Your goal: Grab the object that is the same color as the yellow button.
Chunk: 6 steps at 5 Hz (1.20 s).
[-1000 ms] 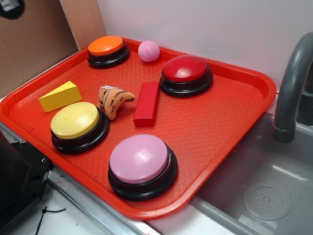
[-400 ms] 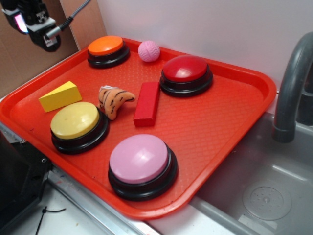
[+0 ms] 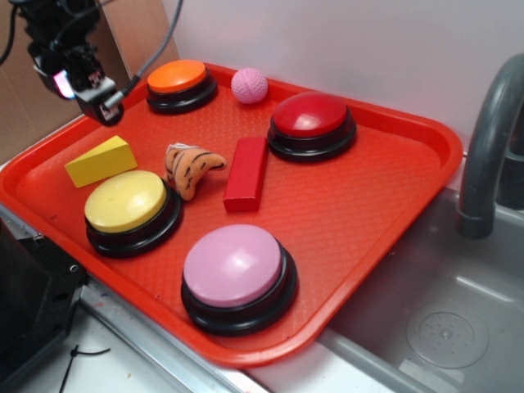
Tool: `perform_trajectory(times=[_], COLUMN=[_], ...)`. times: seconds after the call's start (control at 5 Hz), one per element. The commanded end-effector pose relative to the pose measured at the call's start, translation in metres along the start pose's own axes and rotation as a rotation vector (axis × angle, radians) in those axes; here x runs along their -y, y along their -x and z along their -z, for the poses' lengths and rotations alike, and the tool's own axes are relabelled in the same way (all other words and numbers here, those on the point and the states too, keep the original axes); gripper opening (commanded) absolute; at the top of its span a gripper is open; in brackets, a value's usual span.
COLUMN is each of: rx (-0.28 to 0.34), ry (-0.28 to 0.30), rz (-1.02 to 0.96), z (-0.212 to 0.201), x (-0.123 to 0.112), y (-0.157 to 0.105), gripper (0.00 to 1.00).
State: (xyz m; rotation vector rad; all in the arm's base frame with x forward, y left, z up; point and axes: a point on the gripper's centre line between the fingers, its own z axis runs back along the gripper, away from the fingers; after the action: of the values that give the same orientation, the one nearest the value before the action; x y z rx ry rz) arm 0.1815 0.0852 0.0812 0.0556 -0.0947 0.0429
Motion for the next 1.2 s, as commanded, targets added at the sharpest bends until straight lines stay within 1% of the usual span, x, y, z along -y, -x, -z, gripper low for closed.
perform_trajectory(times=[0.0, 0.2, 0.4, 0.6, 0.8, 1.0], rx=[-0.064, -0.096, -0.101, -0.116, -0.120, -0.130], ry=[-0.015, -0.019, -0.018, -0.019, -0.013, -0.012], rz=[-0.053, -0.050, -0.041, -0.028, -0.034, -0.046], z=[0.035, 0.046, 0.051, 0.049, 0.053, 0.055], x=[-0.013, -0.009, -0.005, -0.005, -0.005, -0.004], y=[-0.005, -0.005, -0.005, -0.005, -0.008, -0.009], gripper=[1.00, 1.00, 1.00, 0.22, 0.00, 0.00])
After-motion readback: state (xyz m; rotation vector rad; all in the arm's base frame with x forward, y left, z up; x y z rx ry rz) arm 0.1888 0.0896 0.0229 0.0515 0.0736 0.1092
